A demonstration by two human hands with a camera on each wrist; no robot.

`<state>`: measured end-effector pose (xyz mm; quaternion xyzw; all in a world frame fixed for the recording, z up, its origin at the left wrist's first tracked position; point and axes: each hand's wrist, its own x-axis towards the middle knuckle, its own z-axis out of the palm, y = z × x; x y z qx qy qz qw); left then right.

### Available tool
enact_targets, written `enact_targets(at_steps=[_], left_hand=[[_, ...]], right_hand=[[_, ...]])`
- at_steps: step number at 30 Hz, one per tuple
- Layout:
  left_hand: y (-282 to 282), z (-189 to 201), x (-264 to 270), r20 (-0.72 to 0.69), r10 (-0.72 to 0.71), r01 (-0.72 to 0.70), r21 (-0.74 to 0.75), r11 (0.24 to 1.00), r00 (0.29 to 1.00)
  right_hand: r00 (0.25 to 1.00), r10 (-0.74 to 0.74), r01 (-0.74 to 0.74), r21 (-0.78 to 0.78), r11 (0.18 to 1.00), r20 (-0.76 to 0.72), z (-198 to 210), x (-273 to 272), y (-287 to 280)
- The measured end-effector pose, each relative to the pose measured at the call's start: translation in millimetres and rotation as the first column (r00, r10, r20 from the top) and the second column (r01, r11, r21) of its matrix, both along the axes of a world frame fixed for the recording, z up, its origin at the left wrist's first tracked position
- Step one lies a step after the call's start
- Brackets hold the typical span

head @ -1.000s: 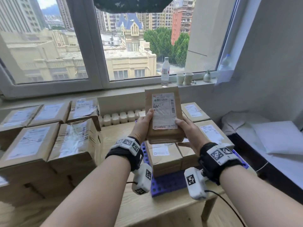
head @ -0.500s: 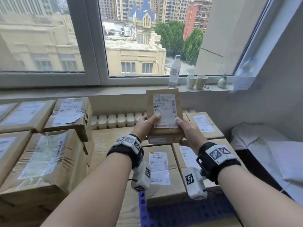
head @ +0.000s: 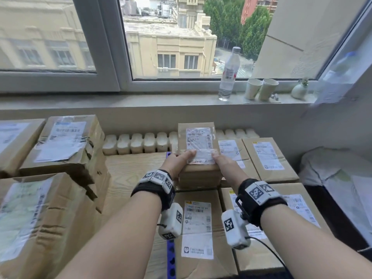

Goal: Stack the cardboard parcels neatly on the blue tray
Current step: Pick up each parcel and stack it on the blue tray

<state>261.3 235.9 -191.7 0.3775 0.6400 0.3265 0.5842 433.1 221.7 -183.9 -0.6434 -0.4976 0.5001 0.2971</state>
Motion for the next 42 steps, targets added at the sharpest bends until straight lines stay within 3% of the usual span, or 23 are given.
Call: enact_targets(at_steps=[24,29,33,36,40,42], left_hand=[[10,-11,2,-0.032,0.067,-0.069,-0.071,0.995,0.997],[8,-12,4,-0.12,0.067,-0.075,-0.058,0.996,0.99],[-8,14,4,-0.248,0.044,-0.041,0.02,0.999,0.968],[-21,26,2,-0.446,0.0,0.037,0.075,0.997,0.895],[-47,38,0,-0.746,-0.055,0.222,0.126,0.967,0.664],[-63,42,-1,-0.804,-0.068,0.27,0.117,0.956,0.591]], right_hand=[[0.997,-0.003,0.006,-0.043,0.999,0.074,-10,1,7],[0.987,-0.003,0.01,-0.037,0.999,0.161,0,1,5],[0.945,-0.002,-0.026,0.081,0.996,0.327,20,1,-2],[0.835,0.04,-0.167,0.183,0.969,0.549,36,-1,-15],[0.62,0.128,-0.396,0.167,0.903,0.774,48,-6,-41],[0.573,0.139,-0.445,0.164,0.88,0.808,52,-9,-56]])
